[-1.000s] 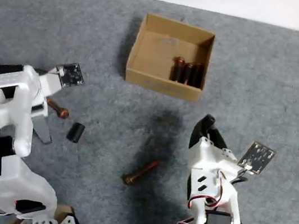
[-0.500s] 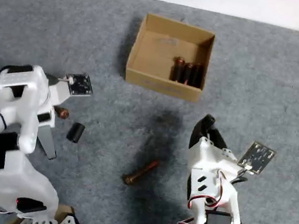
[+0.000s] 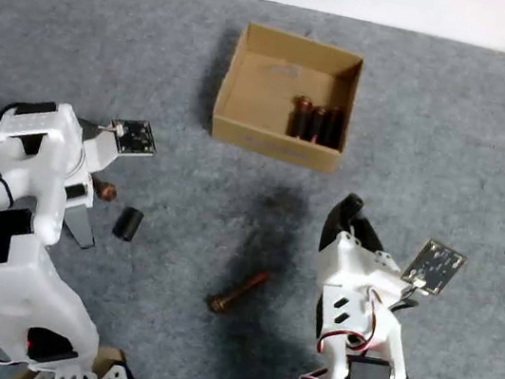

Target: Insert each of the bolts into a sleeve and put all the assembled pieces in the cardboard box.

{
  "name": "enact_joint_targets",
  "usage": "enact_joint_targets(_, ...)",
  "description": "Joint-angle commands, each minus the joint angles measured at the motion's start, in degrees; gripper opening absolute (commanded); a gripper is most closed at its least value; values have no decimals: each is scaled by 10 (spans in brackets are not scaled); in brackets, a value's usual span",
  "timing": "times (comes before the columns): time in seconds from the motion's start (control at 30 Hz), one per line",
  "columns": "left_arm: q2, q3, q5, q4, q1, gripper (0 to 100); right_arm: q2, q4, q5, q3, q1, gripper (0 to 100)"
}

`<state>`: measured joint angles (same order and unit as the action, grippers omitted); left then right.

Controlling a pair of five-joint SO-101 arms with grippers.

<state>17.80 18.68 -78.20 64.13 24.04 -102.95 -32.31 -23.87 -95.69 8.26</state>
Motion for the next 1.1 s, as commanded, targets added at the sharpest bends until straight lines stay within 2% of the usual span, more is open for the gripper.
enact_joint_targets(0.0, 3, -30, -461, -3, 9, 319, -3, 22, 9, -12, -3, 5)
enact_joint_targets(0.17, 3, -34, -462, 42, 6, 300, -3, 22, 9, -12, -3, 5)
enact_joint_targets(0.33, 3, -30, -462, 54, 9, 53, -3, 22, 9, -12, -3, 5)
enact_joint_targets(0.4, 3, -30, -462, 65, 10, 76, -3, 22, 9, -12, -3, 5)
enact_joint_targets(0.77, -21, -36, -460, 116, 8, 59, -3, 22, 9, -11, -3, 5)
enact_joint_targets(0.83, -53, -36, -457, 139, 9, 85, -3, 22, 9, -11, -3, 5)
enact_joint_targets(0.97, -137, -59, -399, 162, 7, 181, -3, 22, 9, -11, -3, 5)
enact_joint_targets(1.07, -149, -92, -399, 164, 4, 264, -3, 22, 9, -11, -3, 5)
